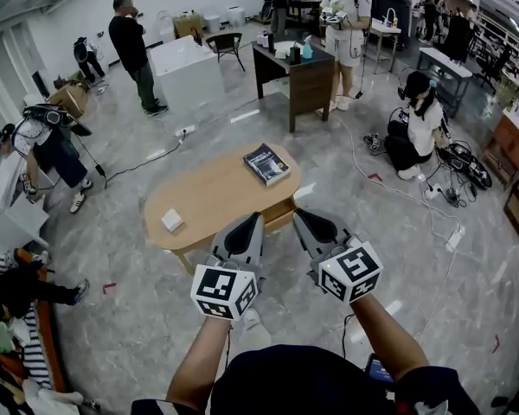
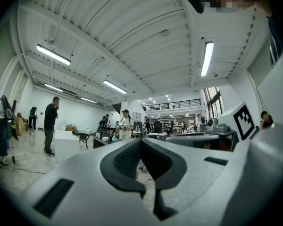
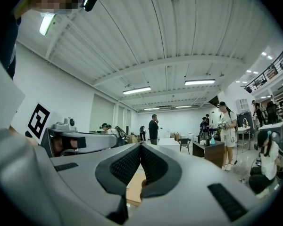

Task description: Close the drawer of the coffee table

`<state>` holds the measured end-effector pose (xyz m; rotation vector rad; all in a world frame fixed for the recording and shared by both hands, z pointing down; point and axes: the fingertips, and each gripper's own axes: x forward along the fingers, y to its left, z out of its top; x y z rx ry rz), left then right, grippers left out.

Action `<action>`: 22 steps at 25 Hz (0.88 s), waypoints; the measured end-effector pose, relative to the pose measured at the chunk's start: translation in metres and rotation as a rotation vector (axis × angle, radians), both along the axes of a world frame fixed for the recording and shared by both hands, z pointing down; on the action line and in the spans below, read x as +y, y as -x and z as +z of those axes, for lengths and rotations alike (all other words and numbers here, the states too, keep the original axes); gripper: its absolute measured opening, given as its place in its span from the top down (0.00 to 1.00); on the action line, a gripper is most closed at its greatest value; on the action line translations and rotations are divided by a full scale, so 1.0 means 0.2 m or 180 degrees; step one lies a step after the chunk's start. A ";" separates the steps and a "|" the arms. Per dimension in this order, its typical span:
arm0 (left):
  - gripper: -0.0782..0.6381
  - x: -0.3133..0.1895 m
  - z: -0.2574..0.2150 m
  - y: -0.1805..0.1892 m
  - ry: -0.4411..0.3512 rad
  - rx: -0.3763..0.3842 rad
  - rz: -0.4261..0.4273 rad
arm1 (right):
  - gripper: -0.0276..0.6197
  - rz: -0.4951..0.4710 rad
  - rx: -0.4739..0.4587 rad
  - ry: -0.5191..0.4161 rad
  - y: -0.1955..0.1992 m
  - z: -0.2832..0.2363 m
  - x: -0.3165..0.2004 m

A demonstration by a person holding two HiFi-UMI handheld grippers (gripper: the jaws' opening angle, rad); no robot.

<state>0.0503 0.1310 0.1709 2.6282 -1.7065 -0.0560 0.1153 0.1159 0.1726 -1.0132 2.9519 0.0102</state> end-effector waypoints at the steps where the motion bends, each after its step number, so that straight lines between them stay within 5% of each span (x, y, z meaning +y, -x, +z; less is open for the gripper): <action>1: 0.89 -0.03 0.00 0.01 0.0009 -0.0001 -0.0003 | 0.94 -0.0003 0.0000 0.0009 0.01 0.00 -0.03; 22: 0.89 -0.58 0.00 0.37 0.0114 0.0050 0.0151 | 0.94 0.0148 0.0034 0.0135 0.37 0.00 -0.57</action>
